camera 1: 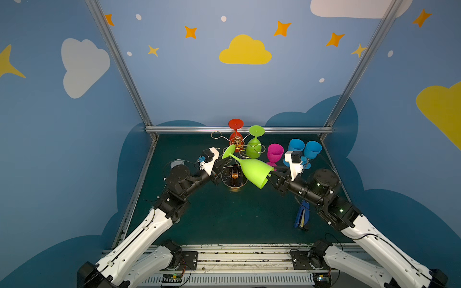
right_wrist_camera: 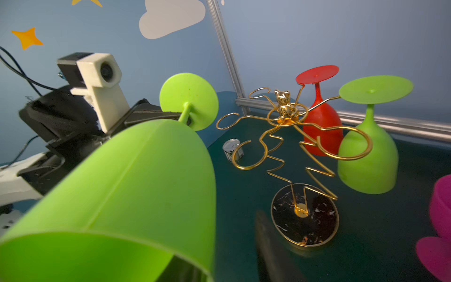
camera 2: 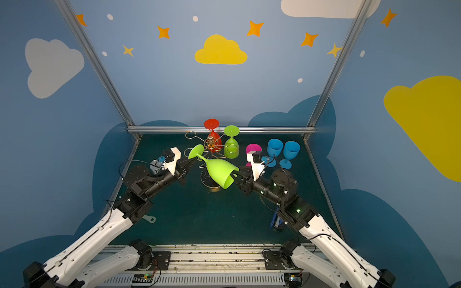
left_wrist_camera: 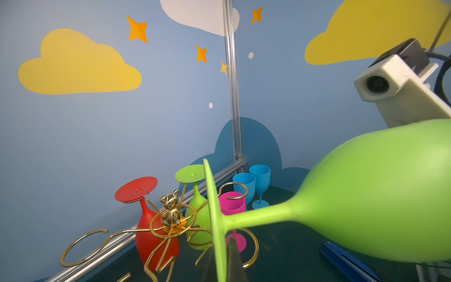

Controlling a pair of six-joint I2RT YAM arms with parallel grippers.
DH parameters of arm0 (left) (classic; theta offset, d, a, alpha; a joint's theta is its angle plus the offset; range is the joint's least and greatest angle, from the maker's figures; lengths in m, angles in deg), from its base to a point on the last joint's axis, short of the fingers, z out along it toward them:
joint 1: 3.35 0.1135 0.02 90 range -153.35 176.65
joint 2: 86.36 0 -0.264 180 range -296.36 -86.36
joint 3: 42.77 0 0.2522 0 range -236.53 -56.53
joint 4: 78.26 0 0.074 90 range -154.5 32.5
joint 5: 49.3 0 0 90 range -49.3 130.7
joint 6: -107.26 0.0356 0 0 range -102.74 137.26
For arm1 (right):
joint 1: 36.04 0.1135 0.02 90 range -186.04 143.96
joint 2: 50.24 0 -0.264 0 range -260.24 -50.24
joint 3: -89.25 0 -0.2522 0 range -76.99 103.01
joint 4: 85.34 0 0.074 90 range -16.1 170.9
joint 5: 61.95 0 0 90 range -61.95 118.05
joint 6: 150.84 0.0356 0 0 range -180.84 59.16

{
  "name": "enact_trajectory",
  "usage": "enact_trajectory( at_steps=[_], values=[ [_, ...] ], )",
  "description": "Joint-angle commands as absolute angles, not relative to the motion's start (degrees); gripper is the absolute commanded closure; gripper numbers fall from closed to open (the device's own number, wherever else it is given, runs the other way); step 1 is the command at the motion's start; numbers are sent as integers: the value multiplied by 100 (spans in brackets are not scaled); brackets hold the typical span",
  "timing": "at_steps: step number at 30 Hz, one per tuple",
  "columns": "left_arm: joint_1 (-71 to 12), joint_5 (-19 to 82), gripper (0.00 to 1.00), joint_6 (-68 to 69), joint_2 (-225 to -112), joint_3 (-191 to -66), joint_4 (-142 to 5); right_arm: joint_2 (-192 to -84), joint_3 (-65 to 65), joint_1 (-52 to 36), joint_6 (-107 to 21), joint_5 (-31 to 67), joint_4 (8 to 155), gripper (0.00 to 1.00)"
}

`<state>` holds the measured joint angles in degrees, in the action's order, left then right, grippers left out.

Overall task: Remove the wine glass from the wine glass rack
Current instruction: 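Carry the green glass with the right gripper while the left gripper withdraws, then lower the green glass upright beside the magenta glass with the right gripper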

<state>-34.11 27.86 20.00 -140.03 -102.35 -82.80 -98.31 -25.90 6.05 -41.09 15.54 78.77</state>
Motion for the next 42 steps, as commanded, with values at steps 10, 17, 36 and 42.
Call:
enact_trajectory(
  at_steps=[10, 17, 36, 42],
  values=[
    [-3400, 3207, 52, 2105, -13770, -10040, -8318, -9702, -2616, 597, -3994, 1513, 8033, 100],
    [-3385, 4024, 19, 2077, -13414, -10065, -7892, -9079, -2542, 580, -4491, 2395, 6978, 100],
    [-2195, 5070, 7, 2105, -12893, -9623, -8199, -8961, -1636, 554, -4580, 4849, 2676, 100],
    [-1978, 5069, 8, 1966, -12726, -9311, -8227, -10242, -1261, 301, -4826, 4578, 2616, 100]
  ],
)
